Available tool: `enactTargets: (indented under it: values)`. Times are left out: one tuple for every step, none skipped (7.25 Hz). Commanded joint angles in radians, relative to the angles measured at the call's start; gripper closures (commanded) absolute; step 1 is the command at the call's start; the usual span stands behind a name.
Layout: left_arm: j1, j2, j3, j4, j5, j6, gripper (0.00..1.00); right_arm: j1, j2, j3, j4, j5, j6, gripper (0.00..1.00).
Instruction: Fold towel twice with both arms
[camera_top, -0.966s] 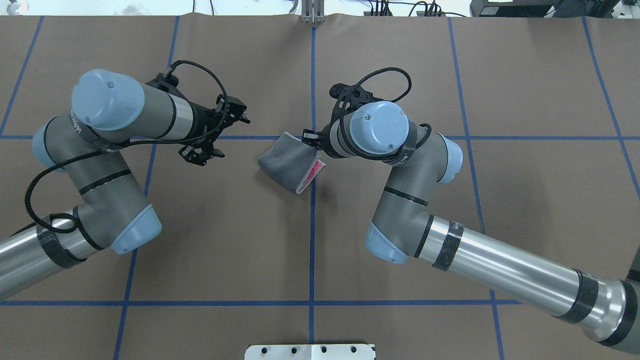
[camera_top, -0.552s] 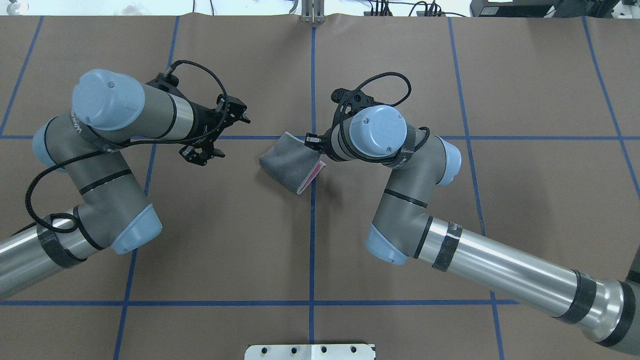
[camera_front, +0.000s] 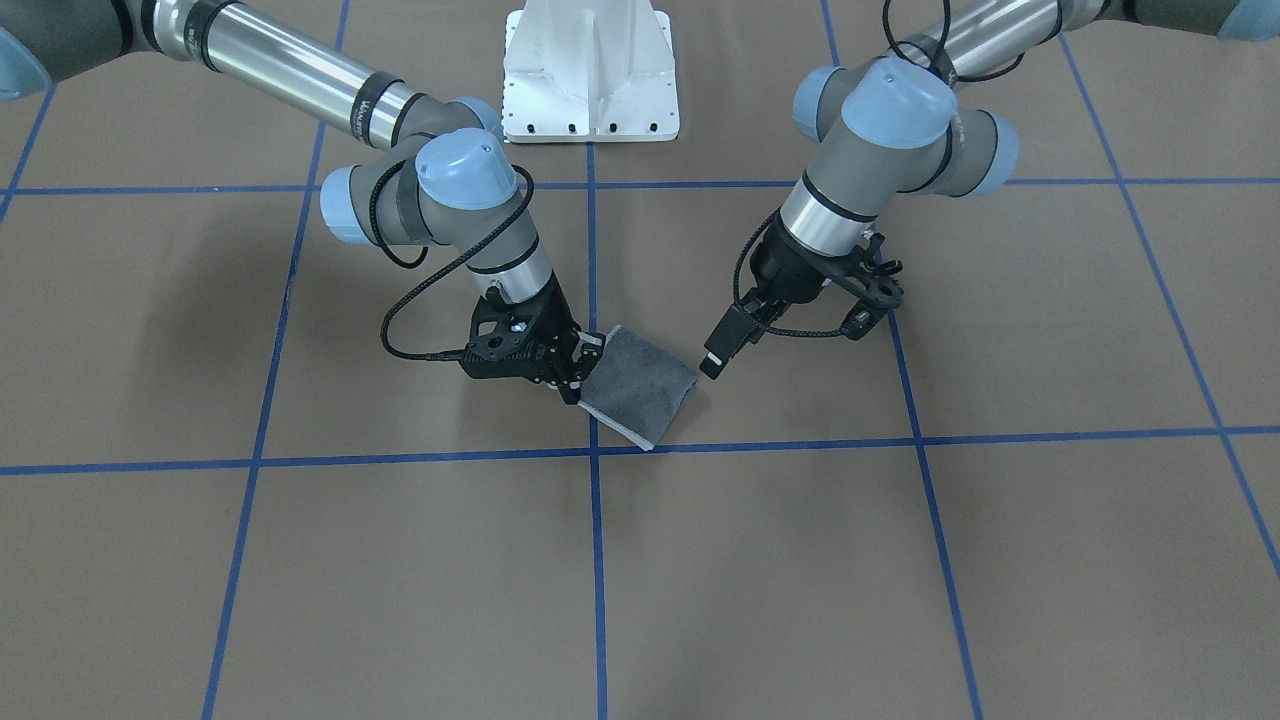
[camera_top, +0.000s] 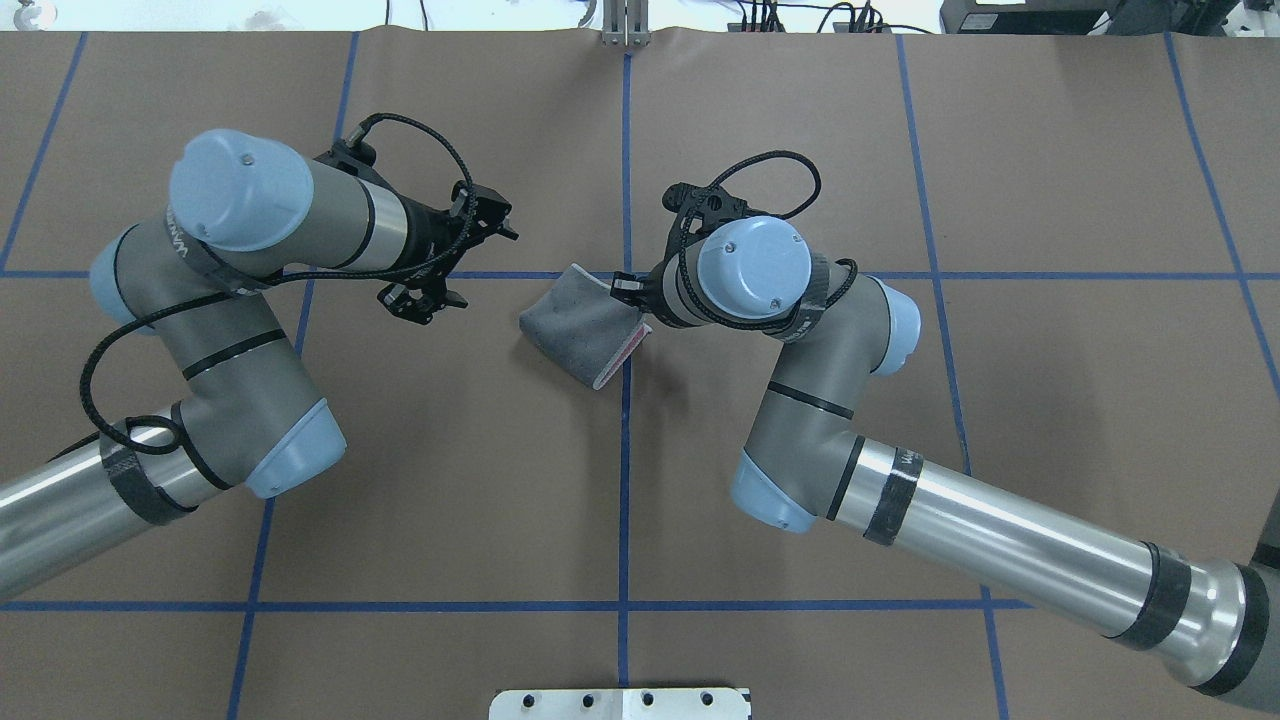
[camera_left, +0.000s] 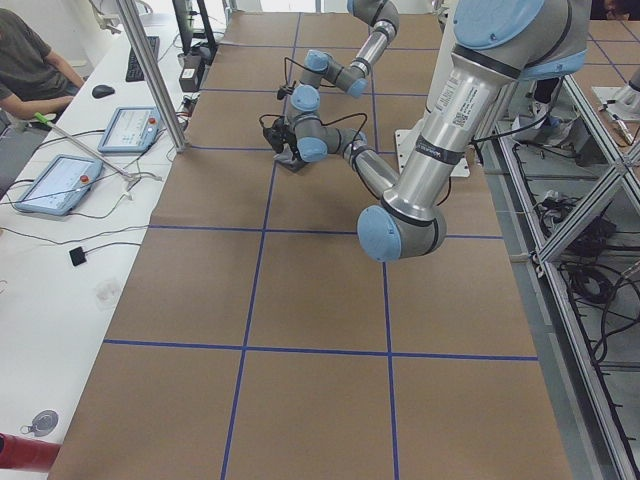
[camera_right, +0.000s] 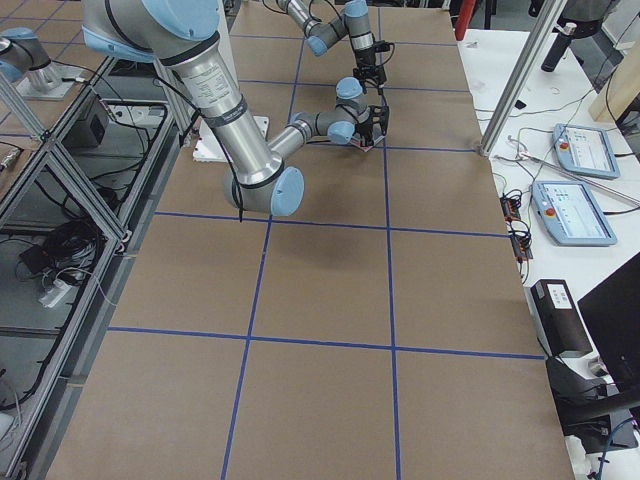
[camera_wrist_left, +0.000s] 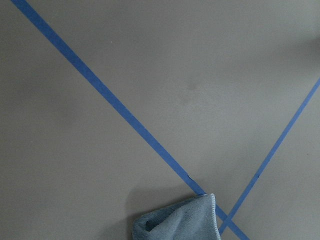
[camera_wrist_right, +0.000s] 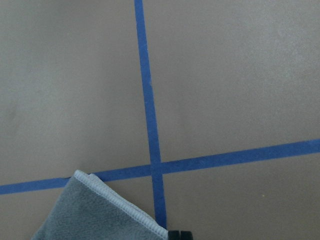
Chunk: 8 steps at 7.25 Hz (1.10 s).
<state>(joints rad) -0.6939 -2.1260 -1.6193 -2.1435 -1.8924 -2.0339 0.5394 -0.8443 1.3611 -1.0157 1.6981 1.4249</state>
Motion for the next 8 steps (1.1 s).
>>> enactTargets:
  values:
    - [0.017, -0.042, 0.033, -0.033, 0.051, -0.023, 0.00, -0.001, 0.001, 0.000, 0.000, 0.000, 0.000, 0.92]
    - [0.051, -0.052, 0.070, -0.106, 0.126, -0.022, 0.00, -0.001, 0.001, 0.001, 0.000, 0.000, 0.002, 0.93]
    - [0.054, -0.057, 0.100, -0.143, 0.133, -0.022, 0.00, -0.001, 0.001, 0.001, 0.000, 0.000, 0.000, 0.93]
    - [0.056, -0.058, 0.104, -0.148, 0.136, -0.022, 0.00, -0.001, 0.001, 0.001, 0.002, 0.000, 0.002, 0.93]
    - [0.059, -0.060, 0.128, -0.174, 0.153, -0.023, 0.00, -0.001, 0.001, 0.001, 0.002, 0.000, 0.002, 0.93]
    - [0.074, -0.060, 0.168, -0.231, 0.176, -0.023, 0.00, -0.001, 0.001, 0.001, 0.002, 0.000, 0.002, 0.93]
    - [0.080, -0.060, 0.186, -0.239, 0.177, -0.023, 0.00, -0.001, 0.001, 0.001, 0.002, 0.000, 0.002, 0.93]
    - [0.089, -0.063, 0.208, -0.246, 0.177, -0.023, 0.00, -0.001, 0.001, 0.001, 0.002, 0.000, 0.002, 0.93]
